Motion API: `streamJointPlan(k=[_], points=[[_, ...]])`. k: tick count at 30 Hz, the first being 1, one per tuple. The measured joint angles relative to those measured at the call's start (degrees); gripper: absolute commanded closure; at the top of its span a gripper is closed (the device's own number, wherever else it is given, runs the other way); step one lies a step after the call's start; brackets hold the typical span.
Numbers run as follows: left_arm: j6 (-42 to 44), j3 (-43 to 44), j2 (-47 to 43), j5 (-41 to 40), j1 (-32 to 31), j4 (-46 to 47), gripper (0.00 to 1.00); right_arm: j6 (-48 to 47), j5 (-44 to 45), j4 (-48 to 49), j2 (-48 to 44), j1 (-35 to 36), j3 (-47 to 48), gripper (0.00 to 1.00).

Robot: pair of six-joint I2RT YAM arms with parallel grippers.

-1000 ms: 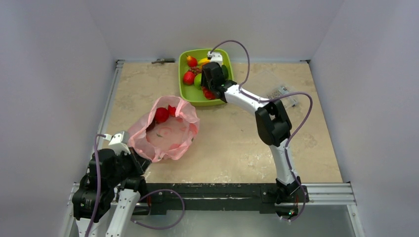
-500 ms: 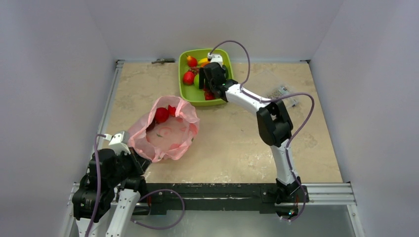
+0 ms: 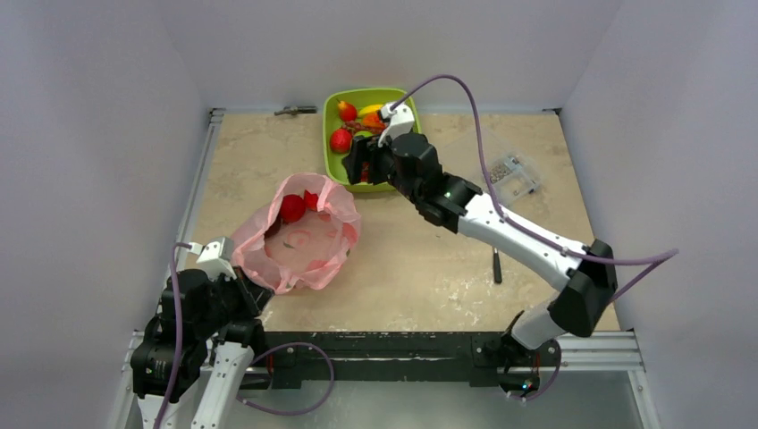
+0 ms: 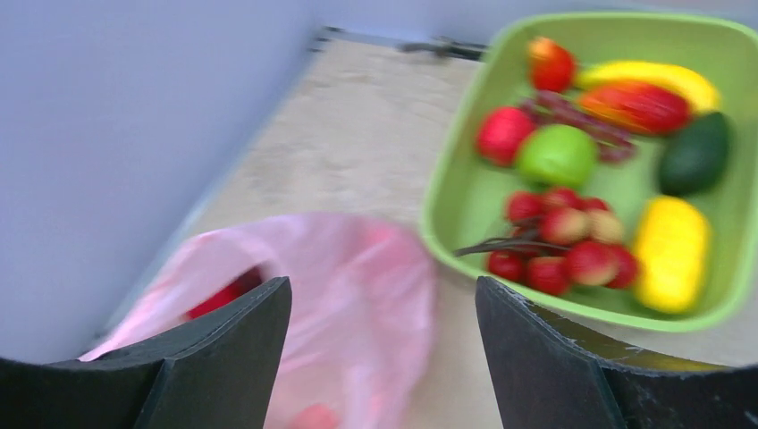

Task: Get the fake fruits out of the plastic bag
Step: Place the fake fruit in the bin, then adjust the plastic bag at the center of the board.

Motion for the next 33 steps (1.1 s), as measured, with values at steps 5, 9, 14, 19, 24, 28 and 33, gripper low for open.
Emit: streamJointPlan(k=[5, 9, 14, 19, 24, 28, 33], points=[[0.0, 0.0, 0.0, 0.0, 0.0, 0.0, 1.0, 0.0, -1.2, 2.47, -7.67, 11.37, -0.04, 0.26], [0.0, 0.0, -0.09, 0.0, 0.0, 0.0, 1.0, -0.59, -0.33, 5.57, -9.25, 20.48, 0.76, 0.31], [-0.02, 0.0, -0.11, -0.02, 0.0, -0.02, 1.0, -1.07, 0.44, 6.86, -3.93, 26.53, 3.19, 0.44], [-0.7, 1.7, -0.09, -1.29, 0.0, -2.27, 1.0, -1.09, 3.28, 6.05, 4.46, 27.61, 3.63, 0.53], [-1.11, 8.72, -0.09, -4.42, 0.0, -8.33, 1.0, -1.2, 5.42, 5.33, 10.51, 27.63, 3.17, 0.58], [-1.01, 13.77, -0.46, -8.13, 0.0, -11.54, 1.0, -0.87, 5.64, 5.38, 15.89, 27.63, 3.72, 0.58], [-0.63, 18.08, 0.66, -9.25, 0.0, -11.39, 1.0, 2.38, 4.28, 5.25, 22.49, 27.28, 4.44, 0.57]])
